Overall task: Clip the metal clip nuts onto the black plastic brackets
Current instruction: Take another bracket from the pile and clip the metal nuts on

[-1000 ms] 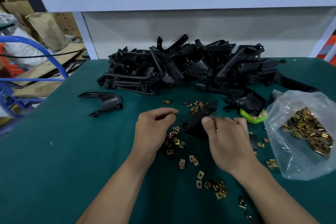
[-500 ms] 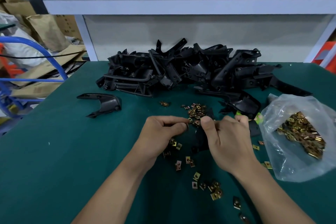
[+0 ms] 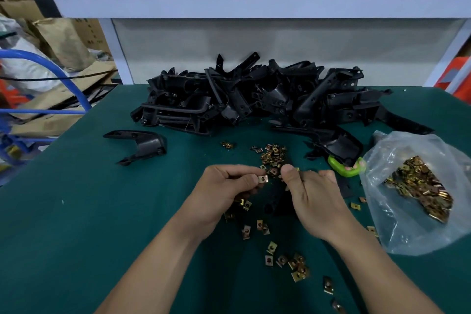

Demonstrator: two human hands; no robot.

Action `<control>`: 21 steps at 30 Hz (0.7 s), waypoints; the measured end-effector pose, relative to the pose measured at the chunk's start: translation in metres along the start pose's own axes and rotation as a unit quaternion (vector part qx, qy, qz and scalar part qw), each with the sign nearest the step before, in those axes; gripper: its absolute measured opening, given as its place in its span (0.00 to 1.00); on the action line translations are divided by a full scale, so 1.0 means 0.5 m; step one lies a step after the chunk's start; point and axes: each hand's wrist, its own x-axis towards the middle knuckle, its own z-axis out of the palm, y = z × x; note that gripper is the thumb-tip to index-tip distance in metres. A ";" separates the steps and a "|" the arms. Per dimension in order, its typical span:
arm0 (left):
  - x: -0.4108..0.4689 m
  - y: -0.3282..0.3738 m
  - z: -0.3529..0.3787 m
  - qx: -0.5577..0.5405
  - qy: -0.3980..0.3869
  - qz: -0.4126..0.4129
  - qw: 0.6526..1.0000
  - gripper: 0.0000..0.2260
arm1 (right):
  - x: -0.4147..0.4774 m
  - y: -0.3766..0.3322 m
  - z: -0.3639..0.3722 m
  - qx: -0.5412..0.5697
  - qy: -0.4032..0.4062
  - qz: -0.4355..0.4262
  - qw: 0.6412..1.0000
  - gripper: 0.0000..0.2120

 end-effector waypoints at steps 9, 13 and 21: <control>-0.003 0.008 -0.004 0.001 -0.001 0.004 1.000 0.07 | 0.003 -0.002 -0.005 0.188 -0.101 0.035 0.976 0.20; -0.002 0.004 -0.005 0.011 0.004 0.023 1.000 0.06 | 0.003 0.004 -0.015 0.181 -0.138 0.022 0.974 0.21; -0.003 0.004 -0.001 0.044 0.020 0.005 0.999 0.08 | 0.007 0.024 -0.019 0.149 -0.177 0.014 0.973 0.20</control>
